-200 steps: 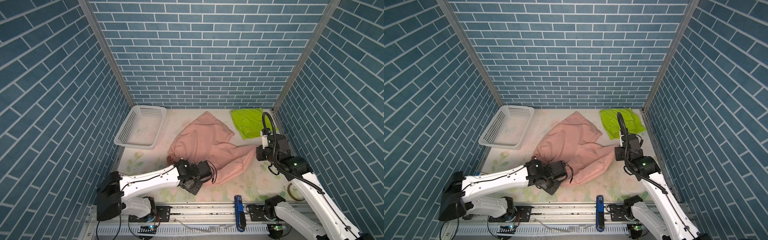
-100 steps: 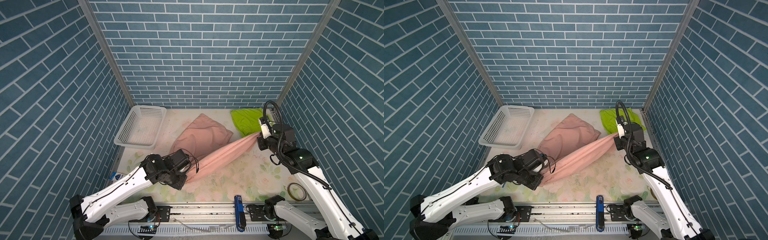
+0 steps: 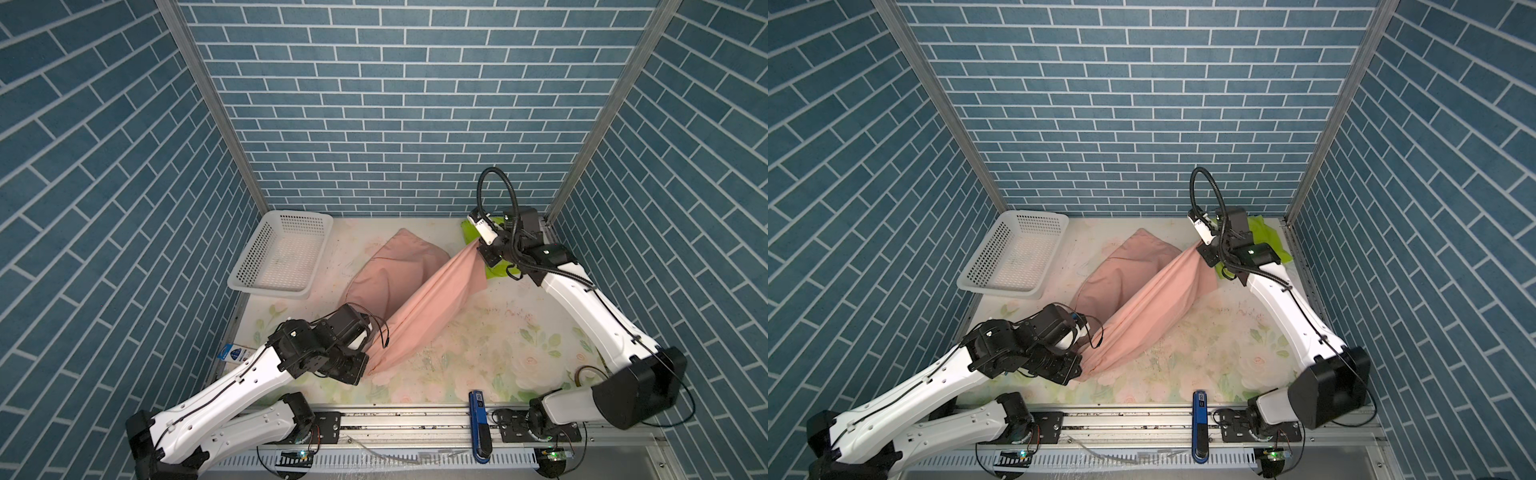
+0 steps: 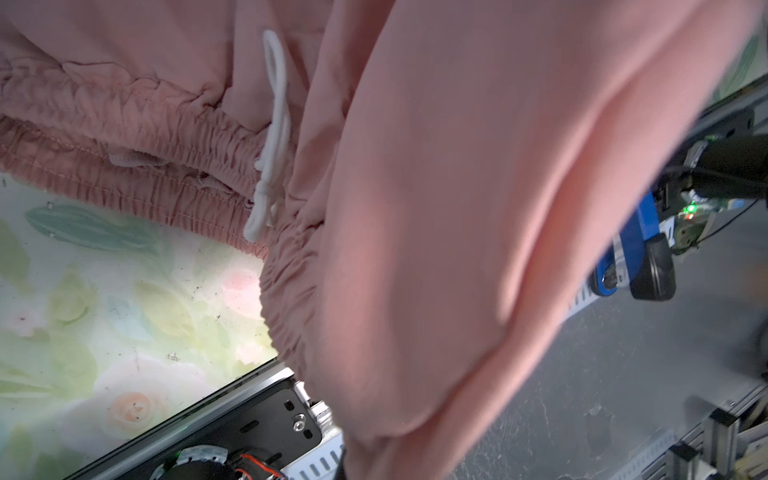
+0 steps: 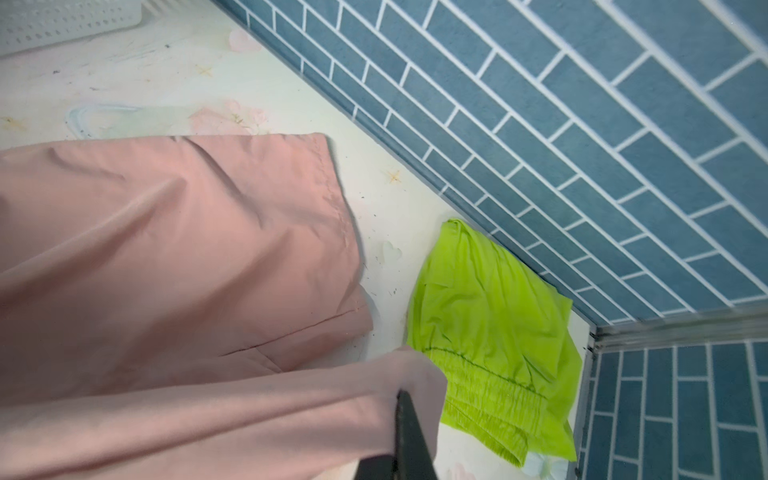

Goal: Fold and stack the shorts

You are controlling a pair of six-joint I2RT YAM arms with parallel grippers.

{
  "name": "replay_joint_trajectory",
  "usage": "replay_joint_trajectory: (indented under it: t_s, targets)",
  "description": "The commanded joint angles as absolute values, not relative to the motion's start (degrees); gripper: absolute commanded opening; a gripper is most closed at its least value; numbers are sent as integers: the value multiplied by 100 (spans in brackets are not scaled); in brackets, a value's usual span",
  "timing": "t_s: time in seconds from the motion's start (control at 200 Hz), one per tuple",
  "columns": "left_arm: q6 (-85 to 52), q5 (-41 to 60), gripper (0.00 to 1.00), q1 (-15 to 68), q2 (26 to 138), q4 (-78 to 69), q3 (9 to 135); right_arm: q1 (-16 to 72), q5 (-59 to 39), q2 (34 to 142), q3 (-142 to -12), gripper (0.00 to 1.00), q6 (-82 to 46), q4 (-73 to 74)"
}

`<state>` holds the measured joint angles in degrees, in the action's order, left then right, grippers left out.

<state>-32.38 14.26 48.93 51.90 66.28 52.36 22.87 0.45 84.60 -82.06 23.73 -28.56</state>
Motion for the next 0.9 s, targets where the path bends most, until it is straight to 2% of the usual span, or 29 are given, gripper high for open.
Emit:
replay_joint_trajectory:
  t_s: [0.0,0.355,0.705,0.765,0.795,0.875,0.89,0.895]
  targets:
    - [-3301,1636,0,4354,5038,7052,5020,2215,-9,8952,-8826,0,2825,-2404]
    - [-2487,1911,0,2169,5644,7289,4926,2255,-399,10890,-10248,0,2960,-2328]
    - [-2490,1631,0,1418,6322,6857,4736,2440,-704,12724,-11577,0,2608,-2080]
    - [-2596,1380,0,1290,6321,6880,4795,2488,-761,13071,-11892,13,2529,-2133]
    - [-2686,1234,0,1260,6304,6882,4817,2522,-783,13219,-12062,15,2494,-2185]
    - [-2851,1005,37,1239,6306,6835,4851,2602,-807,13554,-12489,31,2402,-2357]
    - [-2863,995,47,1235,6314,6834,4863,2615,-782,13606,-12561,35,2381,-2393]
    - [-2864,994,53,1233,6317,6836,4866,2617,-769,13619,-12586,36,2373,-2409]
